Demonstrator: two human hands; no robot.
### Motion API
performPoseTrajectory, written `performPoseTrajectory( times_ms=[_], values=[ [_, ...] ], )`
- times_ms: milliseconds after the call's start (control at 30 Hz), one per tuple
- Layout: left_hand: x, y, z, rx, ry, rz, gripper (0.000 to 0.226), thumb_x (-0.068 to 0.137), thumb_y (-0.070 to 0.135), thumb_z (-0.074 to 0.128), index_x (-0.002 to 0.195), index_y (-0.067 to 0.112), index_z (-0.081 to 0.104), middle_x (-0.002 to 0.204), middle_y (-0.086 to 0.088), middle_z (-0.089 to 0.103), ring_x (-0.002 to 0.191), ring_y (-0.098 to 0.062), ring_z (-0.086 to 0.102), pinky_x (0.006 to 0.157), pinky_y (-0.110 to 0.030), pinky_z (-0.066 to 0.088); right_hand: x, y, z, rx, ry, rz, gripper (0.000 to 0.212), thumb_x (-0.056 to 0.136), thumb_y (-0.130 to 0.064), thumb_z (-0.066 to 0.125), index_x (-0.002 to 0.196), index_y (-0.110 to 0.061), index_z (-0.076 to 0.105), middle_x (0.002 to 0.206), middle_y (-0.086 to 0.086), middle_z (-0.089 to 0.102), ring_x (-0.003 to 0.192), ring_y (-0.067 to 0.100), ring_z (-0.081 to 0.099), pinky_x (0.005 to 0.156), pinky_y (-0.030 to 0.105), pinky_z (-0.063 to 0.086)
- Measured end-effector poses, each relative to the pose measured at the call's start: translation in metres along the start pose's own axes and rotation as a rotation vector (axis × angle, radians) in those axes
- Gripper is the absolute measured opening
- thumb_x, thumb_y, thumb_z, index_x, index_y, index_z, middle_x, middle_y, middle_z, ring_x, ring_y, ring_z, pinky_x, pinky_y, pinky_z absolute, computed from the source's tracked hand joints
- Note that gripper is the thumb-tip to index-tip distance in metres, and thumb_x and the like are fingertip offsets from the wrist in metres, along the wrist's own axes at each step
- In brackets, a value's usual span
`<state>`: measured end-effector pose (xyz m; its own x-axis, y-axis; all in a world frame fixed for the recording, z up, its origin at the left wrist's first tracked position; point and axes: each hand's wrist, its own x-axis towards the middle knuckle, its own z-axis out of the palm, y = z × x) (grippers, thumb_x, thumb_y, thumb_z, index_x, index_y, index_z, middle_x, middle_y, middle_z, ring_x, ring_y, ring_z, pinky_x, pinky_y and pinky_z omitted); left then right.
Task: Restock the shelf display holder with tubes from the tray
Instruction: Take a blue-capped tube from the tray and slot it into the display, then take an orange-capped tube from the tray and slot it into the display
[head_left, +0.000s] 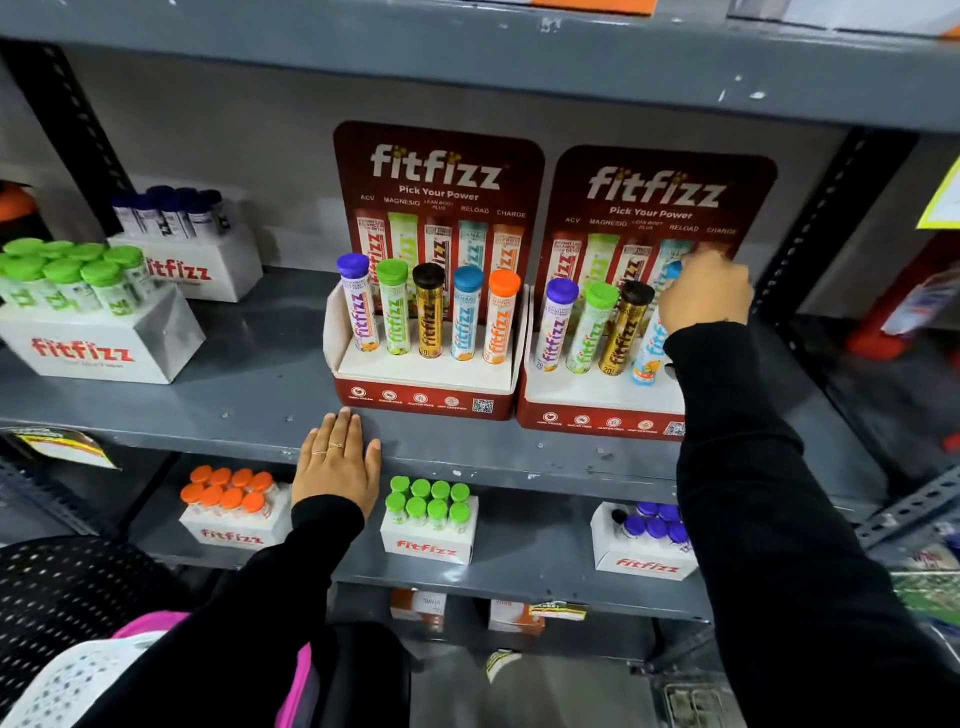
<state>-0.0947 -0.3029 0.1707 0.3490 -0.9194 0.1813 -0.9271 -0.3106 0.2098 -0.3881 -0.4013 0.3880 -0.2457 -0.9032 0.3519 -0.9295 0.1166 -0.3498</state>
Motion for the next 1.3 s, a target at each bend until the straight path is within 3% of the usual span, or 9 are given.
performPoseTrajectory(
  times_ms=[267, 500, 700, 833, 967, 1033, 1133, 1300],
  values=[
    [-0.002, 0.002, -0.001, -0.019, 0.026, -0.011, 0.063, 0.087, 0.038, 0.018, 0.133, 0.0, 0.037, 0.143, -0.016, 0.038, 0.136, -0.029, 0.028, 0.114, -0.042, 0.016, 0.008, 0.011, 0.011, 0.069, 0.001, 0.006, 0.029, 0.09, 0.006, 0.049, 0.116, 0.007, 0.062, 0.115, 0.033, 0.062, 0.11, 0.046, 0.057, 0.096, 0.047, 0.047],
    [-0.002, 0.004, -0.001, 0.002, 0.005, -0.001, 0.055, 0.094, 0.036, 0.021, 0.136, 0.001, 0.033, 0.146, -0.014, 0.034, 0.138, -0.027, 0.024, 0.116, -0.041, 0.013, 0.007, 0.02, 0.021, 0.115, -0.12, 0.069, 0.04, 0.09, 0.007, 0.048, 0.127, -0.004, 0.059, 0.126, 0.027, 0.059, 0.111, 0.044, 0.059, 0.099, 0.047, 0.05],
    [-0.002, 0.003, -0.003, -0.017, 0.045, 0.019, 0.069, 0.086, 0.042, 0.01, 0.132, -0.001, 0.038, 0.142, -0.017, 0.04, 0.135, -0.029, 0.031, 0.113, -0.043, 0.018, -0.024, -0.021, 0.021, 0.061, 0.026, -0.185, 0.054, 0.084, 0.008, 0.052, 0.137, -0.004, 0.047, 0.145, 0.021, 0.041, 0.135, 0.038, 0.031, 0.114, 0.048, 0.029],
    [-0.002, 0.001, -0.004, -0.047, 0.046, 0.062, 0.072, 0.085, 0.043, 0.009, 0.13, -0.003, 0.041, 0.14, -0.019, 0.042, 0.133, -0.031, 0.033, 0.112, -0.044, 0.02, -0.071, -0.074, 0.057, 0.266, 0.052, -0.469, 0.053, 0.077, 0.014, 0.05, 0.127, -0.003, 0.059, 0.137, 0.018, 0.054, 0.125, 0.042, 0.04, 0.106, 0.046, 0.037],
    [-0.024, -0.029, 0.004, -0.026, 0.097, 0.144, 0.055, 0.09, 0.036, 0.027, 0.129, -0.001, 0.042, 0.138, -0.019, 0.045, 0.131, -0.032, 0.034, 0.112, -0.037, 0.01, -0.137, -0.121, 0.11, 0.34, -0.225, -0.673, 0.047, 0.071, 0.015, 0.053, 0.113, 0.001, 0.067, 0.117, 0.022, 0.067, 0.111, 0.043, 0.053, 0.097, 0.043, 0.045],
    [-0.053, -0.055, 0.018, -0.03, 0.102, 0.084, 0.054, 0.094, 0.036, 0.023, 0.133, 0.0, 0.036, 0.141, -0.017, 0.039, 0.133, -0.03, 0.027, 0.112, -0.036, 0.006, -0.172, -0.139, 0.136, 0.321, -0.41, -0.748, 0.045, 0.076, 0.011, 0.052, 0.118, -0.001, 0.065, 0.12, 0.019, 0.066, 0.114, 0.04, 0.053, 0.099, 0.039, 0.042],
    [-0.111, -0.098, 0.044, -0.077, 0.027, -0.143, 0.057, 0.094, 0.036, 0.02, 0.131, -0.003, 0.039, 0.138, -0.022, 0.043, 0.129, -0.035, 0.037, 0.111, -0.036, 0.009, -0.226, -0.159, 0.173, 0.255, -0.686, -0.849, 0.042, 0.084, 0.005, 0.046, 0.122, -0.005, 0.063, 0.126, 0.016, 0.064, 0.118, 0.035, 0.051, 0.1, 0.037, 0.042],
    [-0.217, -0.165, 0.081, -0.119, -0.167, -0.593, 0.064, 0.089, 0.039, 0.024, 0.127, -0.009, 0.04, 0.134, -0.029, 0.045, 0.124, -0.042, 0.043, 0.105, -0.044, 0.025, -0.317, -0.193, 0.23, 0.212, -0.979, -1.025, 0.037, 0.082, 0.001, 0.046, 0.11, -0.004, 0.069, 0.115, 0.021, 0.068, 0.106, 0.038, 0.062, 0.088, 0.044, 0.054]
  ],
)
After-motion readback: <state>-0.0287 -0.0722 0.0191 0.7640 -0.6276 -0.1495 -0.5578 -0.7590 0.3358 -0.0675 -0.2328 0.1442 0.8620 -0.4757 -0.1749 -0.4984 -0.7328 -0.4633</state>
